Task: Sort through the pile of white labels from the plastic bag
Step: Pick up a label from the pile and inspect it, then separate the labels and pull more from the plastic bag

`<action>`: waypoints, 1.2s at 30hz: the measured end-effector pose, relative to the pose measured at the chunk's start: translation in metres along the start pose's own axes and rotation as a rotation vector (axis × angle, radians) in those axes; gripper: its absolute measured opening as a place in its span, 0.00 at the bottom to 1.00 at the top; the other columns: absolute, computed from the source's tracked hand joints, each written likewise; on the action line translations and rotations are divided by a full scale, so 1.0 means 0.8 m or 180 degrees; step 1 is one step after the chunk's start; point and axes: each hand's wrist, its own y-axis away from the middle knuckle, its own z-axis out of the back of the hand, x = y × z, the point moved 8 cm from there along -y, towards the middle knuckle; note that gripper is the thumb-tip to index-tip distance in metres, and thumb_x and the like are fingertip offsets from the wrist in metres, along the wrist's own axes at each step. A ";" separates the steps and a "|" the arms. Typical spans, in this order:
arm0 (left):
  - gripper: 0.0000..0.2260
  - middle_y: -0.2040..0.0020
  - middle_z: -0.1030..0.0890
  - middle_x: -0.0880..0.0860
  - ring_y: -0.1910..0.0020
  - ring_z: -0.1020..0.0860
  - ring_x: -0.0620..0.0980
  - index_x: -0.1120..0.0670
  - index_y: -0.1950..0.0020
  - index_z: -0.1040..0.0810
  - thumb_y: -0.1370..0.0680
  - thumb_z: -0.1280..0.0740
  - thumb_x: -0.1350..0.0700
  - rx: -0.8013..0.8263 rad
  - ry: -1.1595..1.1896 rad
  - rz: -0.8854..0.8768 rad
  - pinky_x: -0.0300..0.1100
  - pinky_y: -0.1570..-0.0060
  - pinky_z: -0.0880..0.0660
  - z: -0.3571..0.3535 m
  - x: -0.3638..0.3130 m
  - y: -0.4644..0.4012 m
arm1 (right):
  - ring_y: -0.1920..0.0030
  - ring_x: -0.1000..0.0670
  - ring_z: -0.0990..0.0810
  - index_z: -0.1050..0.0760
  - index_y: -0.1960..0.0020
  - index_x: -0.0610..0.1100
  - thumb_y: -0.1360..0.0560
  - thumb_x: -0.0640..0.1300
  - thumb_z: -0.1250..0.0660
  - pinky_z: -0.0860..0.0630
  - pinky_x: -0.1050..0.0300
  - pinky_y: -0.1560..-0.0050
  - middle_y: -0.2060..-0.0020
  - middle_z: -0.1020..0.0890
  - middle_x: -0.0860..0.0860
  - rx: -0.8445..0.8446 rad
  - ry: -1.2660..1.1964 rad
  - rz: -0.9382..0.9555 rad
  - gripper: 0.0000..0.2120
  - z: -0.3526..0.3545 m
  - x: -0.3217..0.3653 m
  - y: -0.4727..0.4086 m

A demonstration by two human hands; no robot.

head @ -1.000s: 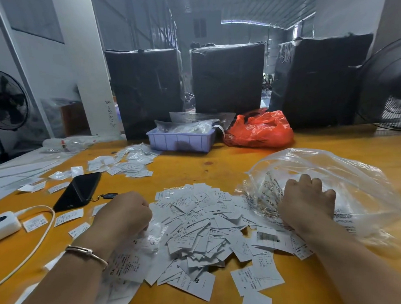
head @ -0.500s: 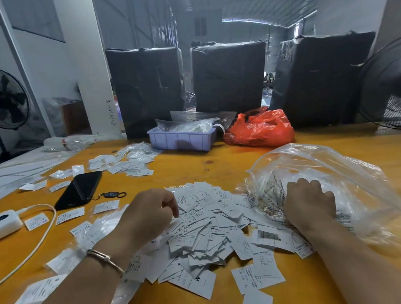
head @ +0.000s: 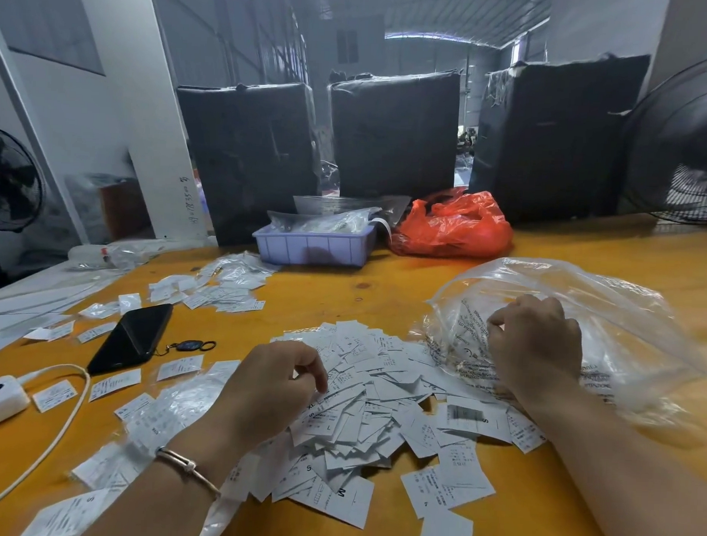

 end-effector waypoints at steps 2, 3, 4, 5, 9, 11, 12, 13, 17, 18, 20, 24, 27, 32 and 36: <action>0.18 0.60 0.17 0.46 0.74 0.27 0.46 0.48 0.68 0.20 0.25 0.38 0.67 0.0016 0.0028 -0.0017 0.44 0.71 0.28 -0.001 0.000 0.000 | 0.50 0.39 0.25 0.17 0.54 0.41 0.25 0.37 0.36 0.30 0.48 0.51 0.55 0.19 0.44 -0.0257 -0.0245 0.0063 0.09 0.010 0.007 0.002; 0.18 0.60 0.17 0.46 0.74 0.27 0.45 0.48 0.68 0.20 0.25 0.38 0.66 0.0012 0.0035 -0.0029 0.44 0.70 0.28 -0.001 -0.001 0.000 | 0.53 0.38 0.24 0.17 0.56 0.39 0.26 0.36 0.36 0.29 0.48 0.52 0.58 0.18 0.43 -0.0411 -0.0363 0.0104 0.08 0.017 0.012 0.004; 0.18 0.60 0.17 0.46 0.72 0.25 0.46 0.48 0.68 0.20 0.25 0.38 0.66 -0.0004 0.0034 -0.0041 0.45 0.69 0.26 -0.001 -0.001 0.000 | 0.56 0.38 0.22 0.17 0.57 0.38 0.27 0.35 0.35 0.27 0.48 0.54 0.61 0.18 0.42 -0.0571 -0.0466 0.0168 0.08 0.026 0.017 0.006; 0.17 0.60 0.17 0.46 0.69 0.22 0.48 0.48 0.68 0.20 0.25 0.38 0.66 -0.0032 0.0024 -0.0052 0.47 0.67 0.24 0.000 -0.001 0.000 | 0.59 0.38 0.21 0.17 0.58 0.37 0.27 0.34 0.34 0.26 0.48 0.56 0.64 0.17 0.42 -0.0715 -0.0567 0.0253 0.07 0.033 0.023 0.009; 0.17 0.60 0.17 0.45 0.72 0.24 0.45 0.47 0.68 0.20 0.25 0.37 0.66 -0.0083 0.0011 -0.0099 0.43 0.69 0.26 0.000 -0.004 -0.001 | 0.66 0.39 0.21 0.21 0.62 0.37 0.28 0.31 0.33 0.24 0.48 0.64 0.68 0.19 0.42 -0.0781 -0.1012 0.0447 0.06 0.041 0.040 0.020; 0.17 0.60 0.17 0.44 0.70 0.24 0.44 0.47 0.68 0.20 0.25 0.37 0.66 -0.0111 0.0028 -0.0122 0.44 0.66 0.25 0.001 -0.006 0.000 | 0.66 0.39 0.22 0.23 0.60 0.38 0.28 0.31 0.33 0.26 0.50 0.65 0.68 0.20 0.43 -0.0789 -0.1074 0.0491 0.05 0.041 0.046 0.023; 0.17 0.60 0.17 0.44 0.67 0.22 0.44 0.47 0.68 0.20 0.25 0.36 0.65 -0.0128 0.0039 -0.0130 0.46 0.64 0.23 0.002 -0.006 0.000 | 0.62 0.39 0.21 0.23 0.58 0.39 0.28 0.31 0.33 0.26 0.50 0.63 0.65 0.19 0.43 -0.0758 -0.0956 0.0509 0.04 0.039 0.048 0.023; 0.17 0.60 0.17 0.44 0.64 0.21 0.44 0.46 0.67 0.20 0.25 0.36 0.65 -0.0137 0.0043 -0.0134 0.48 0.61 0.21 0.002 -0.006 0.000 | 0.55 0.40 0.22 0.23 0.53 0.40 0.28 0.33 0.33 0.27 0.49 0.58 0.58 0.19 0.44 -0.0605 -0.0685 0.0485 0.05 0.032 0.047 0.021; 0.16 0.60 0.17 0.44 0.60 0.18 0.53 0.47 0.67 0.20 0.25 0.36 0.64 -0.0109 0.0021 -0.0111 0.56 0.57 0.21 0.000 -0.004 0.001 | 0.40 0.44 0.32 0.29 0.38 0.45 0.24 0.39 0.42 0.34 0.48 0.44 0.41 0.28 0.47 0.0574 0.0542 0.0178 0.15 -0.011 0.020 0.012; 0.15 0.60 0.17 0.44 0.60 0.18 0.54 0.47 0.67 0.19 0.25 0.36 0.64 -0.0107 0.0019 -0.0110 0.56 0.58 0.21 0.000 -0.003 0.001 | 0.40 0.44 0.31 0.28 0.40 0.45 0.24 0.39 0.43 0.35 0.48 0.44 0.42 0.28 0.47 0.0720 0.0602 0.0133 0.14 -0.017 0.014 0.013; 0.15 0.60 0.17 0.44 0.60 0.18 0.55 0.47 0.66 0.19 0.25 0.36 0.64 -0.0096 0.0014 -0.0120 0.57 0.58 0.21 -0.001 -0.002 0.001 | 0.43 0.44 0.28 0.24 0.45 0.46 0.24 0.37 0.42 0.35 0.48 0.43 0.46 0.23 0.48 0.0736 0.0538 0.0050 0.12 -0.019 0.009 0.010; 0.15 0.61 0.18 0.43 0.61 0.18 0.51 0.47 0.66 0.19 0.25 0.36 0.63 -0.0094 0.0000 -0.0137 0.55 0.59 0.20 -0.002 -0.002 0.000 | 0.46 0.46 0.25 0.21 0.48 0.47 0.25 0.37 0.40 0.35 0.50 0.43 0.51 0.20 0.49 0.0557 0.0370 -0.0038 0.12 -0.015 0.000 0.004; 0.14 0.61 0.18 0.42 0.66 0.20 0.47 0.46 0.66 0.19 0.25 0.36 0.63 -0.0090 -0.0036 -0.0134 0.49 0.63 0.21 -0.003 0.000 -0.001 | 0.42 0.44 0.28 0.24 0.41 0.46 0.24 0.38 0.41 0.33 0.49 0.42 0.45 0.24 0.47 0.0622 0.0434 -0.0118 0.13 -0.018 -0.005 0.004; 0.14 0.61 0.17 0.43 0.74 0.25 0.40 0.47 0.65 0.19 0.25 0.36 0.63 -0.0032 -0.0025 -0.0148 0.33 0.74 0.33 -0.008 0.001 -0.003 | 0.43 0.44 0.28 0.24 0.42 0.45 0.24 0.38 0.40 0.33 0.51 0.45 0.45 0.26 0.47 0.0808 0.0567 -0.0116 0.13 -0.025 -0.005 0.003; 0.14 0.62 0.18 0.44 0.74 0.26 0.41 0.47 0.65 0.18 0.25 0.36 0.63 0.0001 0.0041 -0.0149 0.34 0.75 0.33 -0.009 0.002 -0.003 | 0.47 0.45 0.25 0.19 0.50 0.46 0.24 0.41 0.38 0.34 0.52 0.48 0.51 0.21 0.49 0.0470 0.0463 -0.0218 0.09 -0.014 -0.013 -0.001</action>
